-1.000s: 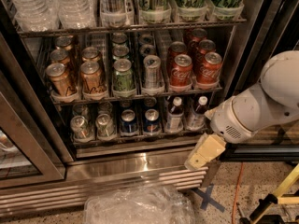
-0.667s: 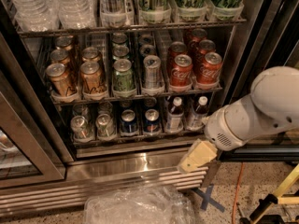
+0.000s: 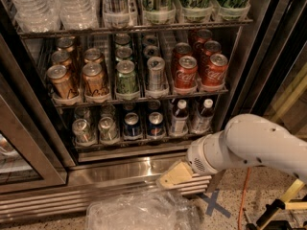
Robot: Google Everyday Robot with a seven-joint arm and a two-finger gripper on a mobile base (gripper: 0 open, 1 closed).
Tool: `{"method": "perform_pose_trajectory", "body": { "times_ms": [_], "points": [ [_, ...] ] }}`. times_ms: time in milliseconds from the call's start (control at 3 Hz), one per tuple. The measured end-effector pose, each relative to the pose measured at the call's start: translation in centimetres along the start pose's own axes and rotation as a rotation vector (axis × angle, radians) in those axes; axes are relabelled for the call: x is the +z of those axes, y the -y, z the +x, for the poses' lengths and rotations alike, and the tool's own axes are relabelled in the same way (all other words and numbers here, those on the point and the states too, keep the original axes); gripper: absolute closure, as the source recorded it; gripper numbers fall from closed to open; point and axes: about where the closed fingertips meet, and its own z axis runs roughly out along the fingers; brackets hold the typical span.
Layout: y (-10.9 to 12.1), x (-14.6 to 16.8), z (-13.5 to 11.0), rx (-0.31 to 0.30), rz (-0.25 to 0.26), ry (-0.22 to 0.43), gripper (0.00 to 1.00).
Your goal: Pick pepsi can from bottom shelf of fridge
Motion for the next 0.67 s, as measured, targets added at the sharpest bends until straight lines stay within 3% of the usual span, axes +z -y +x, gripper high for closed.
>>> {"method": "perform_pose_trajectory", "body": {
  "times_ms": [333,667],
  "points": [
    [-2.68,2.14,0.21,0.073,0.042,0.053,0.00],
    [-1.97,2.45,-0.51,0.078,0.085,0.098,0.00]
  ]
}}
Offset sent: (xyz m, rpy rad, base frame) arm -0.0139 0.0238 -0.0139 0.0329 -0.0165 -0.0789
